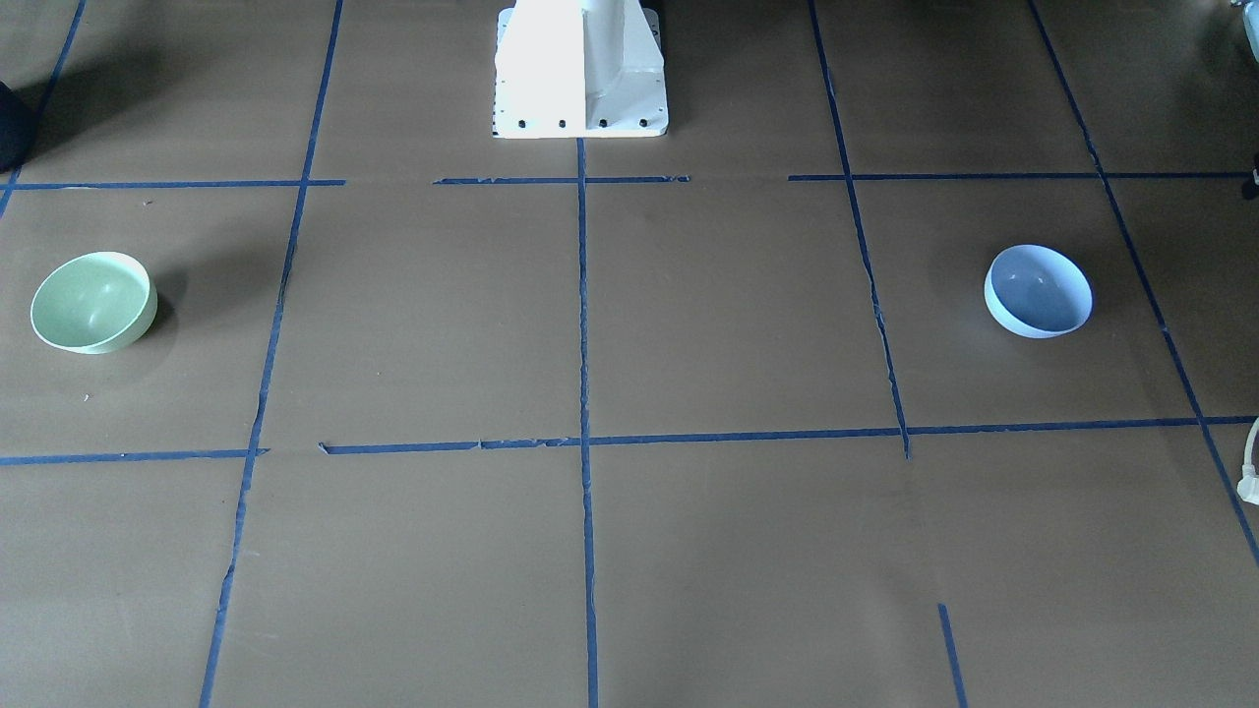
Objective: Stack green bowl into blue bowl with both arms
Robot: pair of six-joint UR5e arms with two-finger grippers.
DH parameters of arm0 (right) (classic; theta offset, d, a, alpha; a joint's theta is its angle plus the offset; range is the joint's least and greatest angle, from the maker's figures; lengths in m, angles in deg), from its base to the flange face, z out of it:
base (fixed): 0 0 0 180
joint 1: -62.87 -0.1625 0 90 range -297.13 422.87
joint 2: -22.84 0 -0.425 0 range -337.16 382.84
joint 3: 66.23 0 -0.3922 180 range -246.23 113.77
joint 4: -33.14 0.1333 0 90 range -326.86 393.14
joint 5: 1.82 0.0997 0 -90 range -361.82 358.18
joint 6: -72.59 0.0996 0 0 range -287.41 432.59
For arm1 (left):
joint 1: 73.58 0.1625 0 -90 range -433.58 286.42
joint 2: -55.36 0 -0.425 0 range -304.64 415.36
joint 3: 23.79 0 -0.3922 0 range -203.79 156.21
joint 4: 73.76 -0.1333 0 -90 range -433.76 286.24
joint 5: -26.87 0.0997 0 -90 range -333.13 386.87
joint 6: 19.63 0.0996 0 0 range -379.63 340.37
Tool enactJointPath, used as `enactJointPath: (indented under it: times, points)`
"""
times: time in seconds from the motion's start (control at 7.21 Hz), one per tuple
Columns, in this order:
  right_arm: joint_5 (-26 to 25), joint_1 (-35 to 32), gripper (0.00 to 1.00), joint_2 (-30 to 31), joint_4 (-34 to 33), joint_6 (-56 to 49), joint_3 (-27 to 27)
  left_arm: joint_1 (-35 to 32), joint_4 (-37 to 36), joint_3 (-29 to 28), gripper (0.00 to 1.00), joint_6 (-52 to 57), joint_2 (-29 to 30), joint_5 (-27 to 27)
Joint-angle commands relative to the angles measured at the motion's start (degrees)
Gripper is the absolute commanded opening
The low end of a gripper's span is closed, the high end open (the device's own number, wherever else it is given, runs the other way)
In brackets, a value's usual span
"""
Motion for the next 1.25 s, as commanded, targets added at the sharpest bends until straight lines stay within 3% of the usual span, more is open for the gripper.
enactJointPath:
  times: [0.0,0.42,0.69,0.83,0.97,1.11]
  points:
    - [0.0,0.0,1.00,0.0,0.0,0.0,-0.1,0.0,0.1,0.0,1.00,0.1,0.0,0.0]
    - [0.0,0.1,1.00,-0.1,0.0,0.1,-0.3,0.3,0.2,0.0,1.00,-0.5,1.3,0.9]
    - [0.0,0.1,1.00,-0.6,0.0,0.1,-0.1,0.2,0.7,-0.4,1.00,-0.7,8.1,0.6]
    - [0.0,0.1,1.00,-0.8,-0.1,0.1,0.0,0.2,1.5,-0.1,1.00,-2.0,8.2,0.4]
    - [0.0,0.2,1.00,-0.8,-0.1,0.1,0.0,0.4,5.1,0.0,1.00,-10.4,8.0,0.5]
    - [0.1,0.3,1.00,-0.8,0.0,0.1,-0.1,4.3,13.2,-0.1,1.00,-19.7,6.2,1.0]
